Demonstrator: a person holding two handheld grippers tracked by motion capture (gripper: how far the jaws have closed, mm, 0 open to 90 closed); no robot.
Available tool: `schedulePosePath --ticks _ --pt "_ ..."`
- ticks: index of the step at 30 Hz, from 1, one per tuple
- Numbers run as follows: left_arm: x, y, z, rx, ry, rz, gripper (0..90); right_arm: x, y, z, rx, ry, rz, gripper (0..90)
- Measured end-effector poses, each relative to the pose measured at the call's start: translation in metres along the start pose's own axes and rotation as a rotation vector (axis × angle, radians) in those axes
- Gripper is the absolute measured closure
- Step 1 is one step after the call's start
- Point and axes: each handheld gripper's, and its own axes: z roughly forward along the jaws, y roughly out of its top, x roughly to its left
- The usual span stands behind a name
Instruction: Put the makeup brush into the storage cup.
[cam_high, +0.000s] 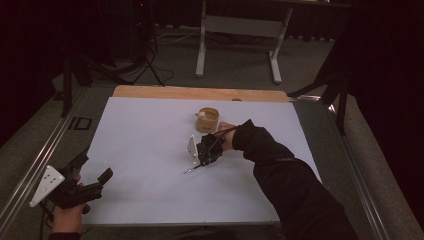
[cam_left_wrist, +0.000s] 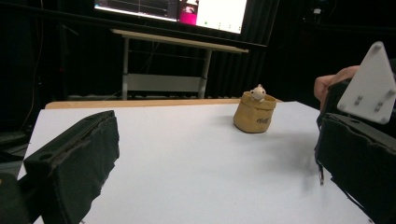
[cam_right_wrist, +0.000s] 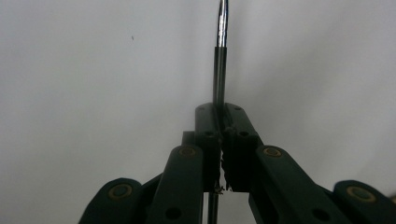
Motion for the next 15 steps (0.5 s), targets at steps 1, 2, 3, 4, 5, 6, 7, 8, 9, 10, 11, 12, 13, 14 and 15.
schedulePosePath --ticks 1,2,3,4,5,6,7,8,9,10,11,12,13,14,15 --pt "0.0 0.0 0.0 0.001 0.0 0.001 0.5 0.001 -0.001 -0.003 -0.008 -0.005 0.014 85.5" --pt "0.0 0.0 0.0 0.001 0.0 0.001 0.4 0.001 -0.002 -0.006 -0.028 -0.016 0.034 85.6" --pt "-0.001 0.0 0.0 0.0 0.0 0.001 0.4 0.002 -0.002 -0.009 -0.046 -0.022 0.061 85.5" --pt "-0.001 0.0 0.001 0.0 0.001 0.002 0.4 0.003 -0.003 -0.012 -0.065 -0.029 0.073 85.5" --pt "-0.001 0.001 0.001 -0.001 0.001 0.001 0.4 0.005 -0.003 -0.013 -0.079 -0.036 0.087 85.5" --pt "-0.001 0.001 0.001 0.0 0.001 0.002 0.4 0.006 -0.004 -0.015 -0.093 -0.04 0.105 85.5" --pt "-0.001 0.001 0.001 0.002 0.001 0.002 0.4 0.008 -0.005 -0.016 -0.104 -0.048 0.12 85.5" --pt "-0.001 0.001 0.001 0.003 0.002 0.003 0.5 0.009 -0.006 -0.017 -0.117 -0.05 0.141 85.5" --pt "-0.001 0.001 0.001 0.002 0.001 0.003 0.4 0.009 -0.008 -0.018 -0.124 -0.058 0.166 85.5" --pt "-0.001 0.001 0.002 0.001 0.001 0.002 0.4 0.01 -0.009 -0.019 -0.133 -0.067 0.191 85.5" --pt "-0.002 0.001 0.002 0.0 0.001 0.002 0.4 0.011 -0.011 -0.02 -0.149 -0.068 0.212 85.5" --pt "-0.002 0.001 0.002 0.0 0.001 0.001 0.5 0.013 -0.012 -0.021 -0.161 -0.071 0.227 85.5" --pt "-0.002 0.001 0.002 0.001 0.002 0.001 0.4 0.014 -0.014 -0.022 -0.172 -0.081 0.247 85.5" --pt "-0.002 0.001 0.002 0.002 0.003 0.002 0.4 0.014 -0.015 -0.023 -0.185 -0.074 0.292 85.5" --pt "-0.002 0.001 0.002 0.003 0.002 0.002 0.4 0.014 -0.017 -0.024 -0.199 -0.073 0.327 85.5"
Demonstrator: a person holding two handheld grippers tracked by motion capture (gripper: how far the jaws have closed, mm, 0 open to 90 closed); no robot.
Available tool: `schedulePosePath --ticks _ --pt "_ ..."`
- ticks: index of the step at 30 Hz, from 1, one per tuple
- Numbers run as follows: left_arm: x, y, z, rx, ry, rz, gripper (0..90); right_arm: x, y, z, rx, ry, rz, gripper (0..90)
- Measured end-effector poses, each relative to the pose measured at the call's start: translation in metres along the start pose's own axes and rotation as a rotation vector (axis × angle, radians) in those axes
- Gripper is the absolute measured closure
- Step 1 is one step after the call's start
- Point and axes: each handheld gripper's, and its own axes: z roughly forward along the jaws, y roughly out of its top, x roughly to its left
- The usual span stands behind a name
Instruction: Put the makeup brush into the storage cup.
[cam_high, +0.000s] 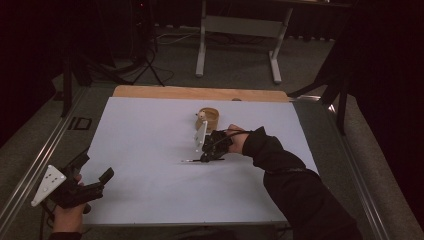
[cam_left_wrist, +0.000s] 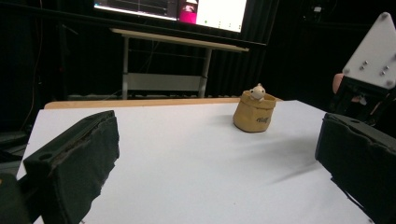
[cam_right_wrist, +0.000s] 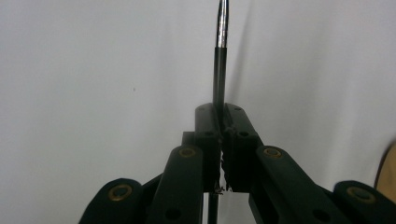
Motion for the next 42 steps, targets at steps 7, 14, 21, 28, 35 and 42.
schedulePosePath --ticks 7,14,21,28,35,42 --pt "-0.001 0.0 0.0 0.001 -0.001 0.001 0.5 0.005 -0.008 -0.013 -0.112 -0.031 0.154 85.5" --pt "-0.001 0.001 0.0 0.001 -0.001 -0.001 0.4 0.013 -0.025 -0.02 -0.217 -0.084 0.264 85.5" --pt "-0.001 0.0 0.002 0.007 -0.003 0.0 0.4 0.021 -0.039 -0.03 -0.322 -0.149 0.36 85.5" --pt "-0.002 0.0 0.002 0.017 -0.007 0.002 0.4 0.033 -0.047 -0.039 -0.457 -0.176 0.412 85.5" --pt "-0.002 0.0 0.003 0.016 -0.008 -0.002 0.4 0.04 -0.053 -0.049 -0.565 -0.217 0.473 85.6" --pt "-0.002 -0.001 0.003 0.016 -0.01 -0.003 0.4 0.045 -0.056 -0.061 -0.665 -0.299 0.5 85.6"
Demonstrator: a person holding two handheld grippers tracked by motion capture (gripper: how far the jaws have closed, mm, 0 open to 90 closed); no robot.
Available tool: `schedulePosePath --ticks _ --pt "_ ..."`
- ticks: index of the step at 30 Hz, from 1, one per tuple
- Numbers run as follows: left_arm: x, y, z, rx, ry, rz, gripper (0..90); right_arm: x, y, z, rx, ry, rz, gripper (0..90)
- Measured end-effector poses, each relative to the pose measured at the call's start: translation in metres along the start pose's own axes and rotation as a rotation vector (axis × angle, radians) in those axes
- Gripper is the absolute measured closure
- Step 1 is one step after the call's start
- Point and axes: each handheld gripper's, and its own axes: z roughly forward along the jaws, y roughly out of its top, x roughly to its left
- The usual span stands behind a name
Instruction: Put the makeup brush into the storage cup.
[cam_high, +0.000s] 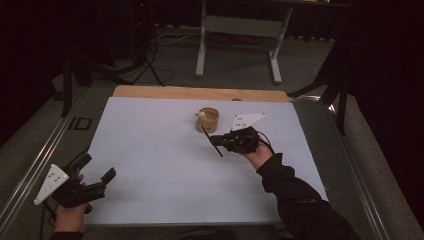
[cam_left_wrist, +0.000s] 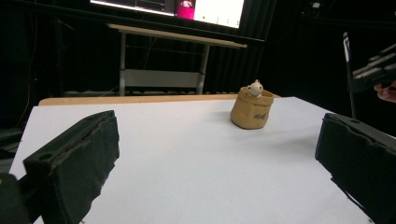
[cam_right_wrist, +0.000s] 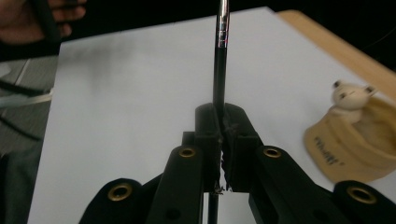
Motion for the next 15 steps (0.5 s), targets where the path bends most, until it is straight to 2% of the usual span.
schedulePosePath --ticks 6,15 --pt "0.0 0.0 0.0 0.0 0.001 -0.001 0.5 -0.008 0.004 -0.011 -0.095 -0.043 0.057 85.6" --pt "0.0 -0.001 0.001 0.005 -0.002 0.001 0.4 -0.02 0.014 -0.024 -0.198 -0.119 0.099 85.6"
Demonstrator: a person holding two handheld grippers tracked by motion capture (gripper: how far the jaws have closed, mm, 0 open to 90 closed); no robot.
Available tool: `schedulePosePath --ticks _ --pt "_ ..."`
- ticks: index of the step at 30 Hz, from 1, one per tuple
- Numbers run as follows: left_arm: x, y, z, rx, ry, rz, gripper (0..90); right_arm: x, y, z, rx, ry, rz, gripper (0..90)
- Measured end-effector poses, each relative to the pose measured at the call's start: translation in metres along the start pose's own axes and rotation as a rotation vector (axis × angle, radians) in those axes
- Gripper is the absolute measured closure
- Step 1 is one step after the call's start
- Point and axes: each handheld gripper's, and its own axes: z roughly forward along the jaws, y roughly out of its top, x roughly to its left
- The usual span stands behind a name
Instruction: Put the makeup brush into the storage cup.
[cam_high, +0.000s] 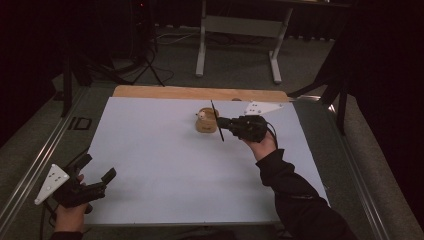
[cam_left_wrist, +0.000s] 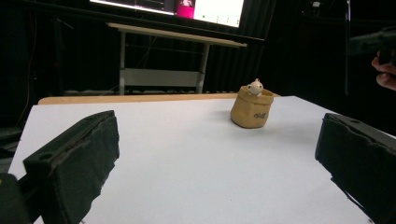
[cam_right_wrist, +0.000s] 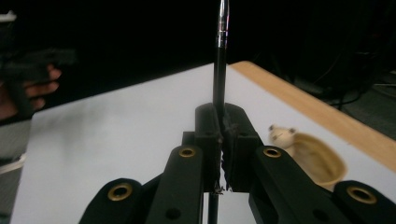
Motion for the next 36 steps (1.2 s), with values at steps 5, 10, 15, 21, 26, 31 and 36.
schedulePosePath --ticks 5,10,15,21,26,31,36 --pt "0.0 0.0 0.0 0.003 0.0 0.0 0.4 -0.008 0.01 -0.003 -0.054 -0.025 0.011 85.6" --pt "0.0 -0.001 0.0 0.004 -0.003 0.001 0.4 -0.016 0.019 -0.003 -0.094 -0.054 0.02 85.6" --pt "0.001 -0.001 0.0 0.005 -0.004 0.001 0.4 -0.022 0.025 0.0 -0.128 -0.094 0.028 85.6" --pt "0.0 -0.001 0.001 0.005 -0.005 -0.001 0.4 -0.029 0.03 0.004 -0.151 -0.126 0.038 85.6" --pt "0.0 -0.001 0.001 0.006 -0.007 -0.001 0.4 -0.038 0.037 0.007 -0.17 -0.161 0.043 85.6" --pt "0.0 -0.002 0.001 0.008 -0.008 0.0 0.4 -0.048 0.044 0.013 -0.186 -0.207 0.053 85.6" --pt "0.0 -0.002 0.002 0.01 -0.012 0.001 0.4 -0.056 0.048 0.018 -0.21 -0.236 0.074 85.6"
